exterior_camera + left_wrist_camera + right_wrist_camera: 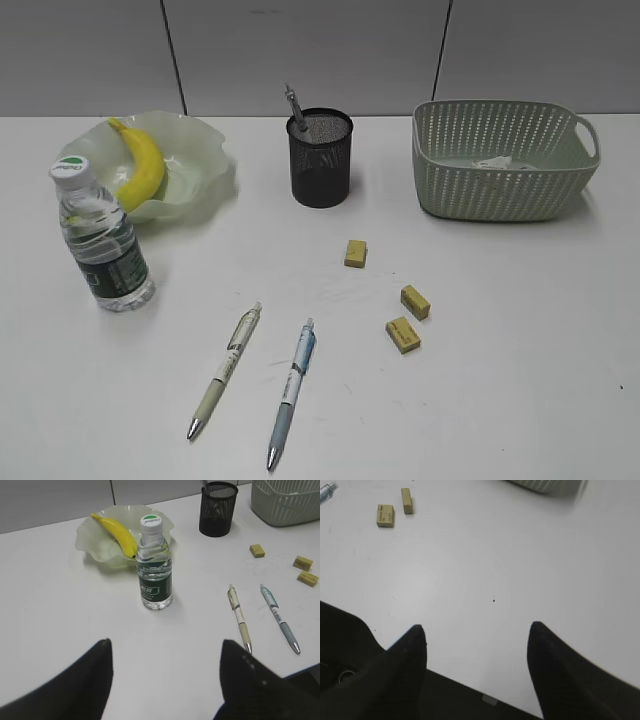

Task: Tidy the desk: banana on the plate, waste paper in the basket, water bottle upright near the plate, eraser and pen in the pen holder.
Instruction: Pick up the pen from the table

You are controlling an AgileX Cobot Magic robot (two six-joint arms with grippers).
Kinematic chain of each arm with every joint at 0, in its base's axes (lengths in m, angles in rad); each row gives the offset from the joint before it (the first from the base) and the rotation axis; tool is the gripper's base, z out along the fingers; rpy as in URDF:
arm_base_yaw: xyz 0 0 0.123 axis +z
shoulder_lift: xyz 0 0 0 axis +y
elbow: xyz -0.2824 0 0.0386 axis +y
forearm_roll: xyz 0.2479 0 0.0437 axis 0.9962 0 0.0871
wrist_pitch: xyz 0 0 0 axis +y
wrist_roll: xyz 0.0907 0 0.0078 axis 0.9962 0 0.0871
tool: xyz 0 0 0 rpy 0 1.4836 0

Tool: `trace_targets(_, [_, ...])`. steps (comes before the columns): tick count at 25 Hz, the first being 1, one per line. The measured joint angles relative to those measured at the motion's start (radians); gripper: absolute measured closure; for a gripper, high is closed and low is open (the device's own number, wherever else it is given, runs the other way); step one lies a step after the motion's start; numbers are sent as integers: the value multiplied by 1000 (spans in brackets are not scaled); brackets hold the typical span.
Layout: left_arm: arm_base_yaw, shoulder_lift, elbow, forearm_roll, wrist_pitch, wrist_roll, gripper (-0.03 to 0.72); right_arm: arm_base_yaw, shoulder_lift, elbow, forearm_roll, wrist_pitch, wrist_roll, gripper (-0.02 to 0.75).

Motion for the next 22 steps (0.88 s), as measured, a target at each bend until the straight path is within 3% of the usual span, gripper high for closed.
trace_targets(7, [0,162,-41,-107,-97,0,189,0,-277,19,34,4,-17,234])
trace_targets(13, [0,530,-80,-234,-265,0,189,0,-331,20,40,4,-24,234])
trace_targets(17, [0,798,-136,-311,-309,67,189,0,-331,21,42,4,-26,234])
trace_targets(22, [-19,1082,-218,-332,-330,90,189,0,-331,21,44,4,-27,234])
